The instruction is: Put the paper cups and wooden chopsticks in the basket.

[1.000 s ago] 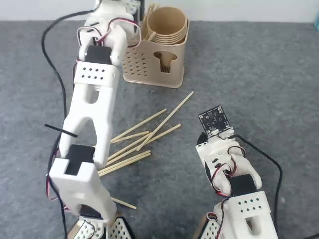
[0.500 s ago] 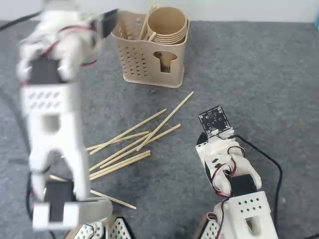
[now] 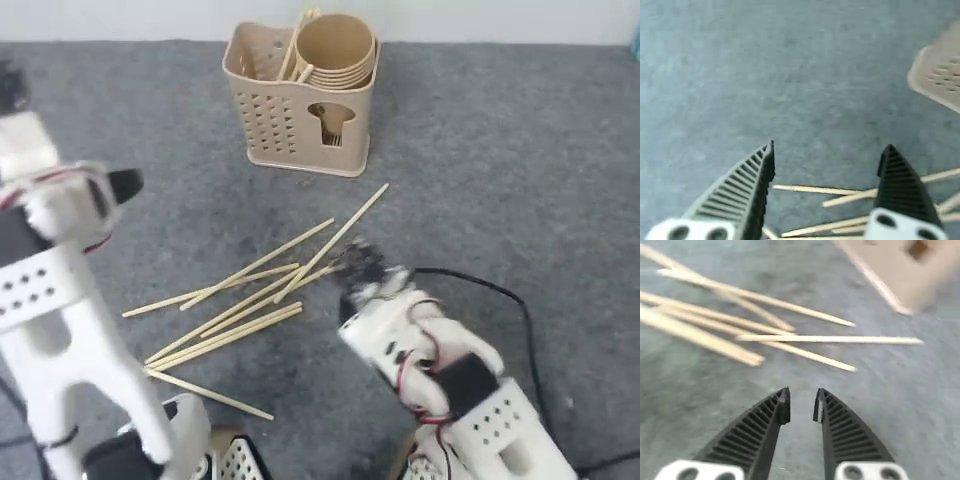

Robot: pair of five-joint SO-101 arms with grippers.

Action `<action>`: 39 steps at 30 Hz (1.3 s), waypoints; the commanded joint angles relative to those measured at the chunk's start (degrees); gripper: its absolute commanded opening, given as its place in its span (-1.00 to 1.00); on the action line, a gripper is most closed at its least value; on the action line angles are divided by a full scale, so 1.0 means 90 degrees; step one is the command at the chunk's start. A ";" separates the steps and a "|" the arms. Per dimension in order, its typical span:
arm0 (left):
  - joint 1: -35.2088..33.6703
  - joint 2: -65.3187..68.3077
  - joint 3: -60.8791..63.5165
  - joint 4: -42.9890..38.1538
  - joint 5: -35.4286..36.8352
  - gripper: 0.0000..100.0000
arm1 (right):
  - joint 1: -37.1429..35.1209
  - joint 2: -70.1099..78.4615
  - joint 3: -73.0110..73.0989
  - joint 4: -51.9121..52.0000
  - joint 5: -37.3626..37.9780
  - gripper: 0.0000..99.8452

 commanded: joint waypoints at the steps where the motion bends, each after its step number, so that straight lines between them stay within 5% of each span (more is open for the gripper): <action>1: -0.1104 -0.0567 0.0366 -0.0342 -0.0049 -0.37 | -0.0767 0.1050 -0.0791 -0.0132 -0.0147 -0.78; 5: -0.2364 -0.0645 0.0435 -0.0400 -0.0459 -0.37 | -0.1538 0.2720 -0.1553 -0.0396 -0.0293 -0.78; 11: -0.4777 -0.0400 0.0425 -0.1778 -0.0547 -0.37 | -0.2711 0.4469 -0.2247 -0.1089 -0.0596 -0.78; 17: -0.6115 0.0654 0.0366 -0.2930 -0.0547 -0.37 | -0.3492 0.5026 -0.2266 -0.1636 -0.1250 -0.69; 24: -0.6613 0.2081 -0.0816 -0.3028 -0.0537 -0.37 | -0.4303 0.5153 -0.2256 -0.1978 -0.1621 -0.67; 39: -0.7111 0.4444 -0.3502 -0.2657 -0.0147 -0.37 | -0.4186 0.5797 -0.2032 -0.2222 -0.2002 -0.67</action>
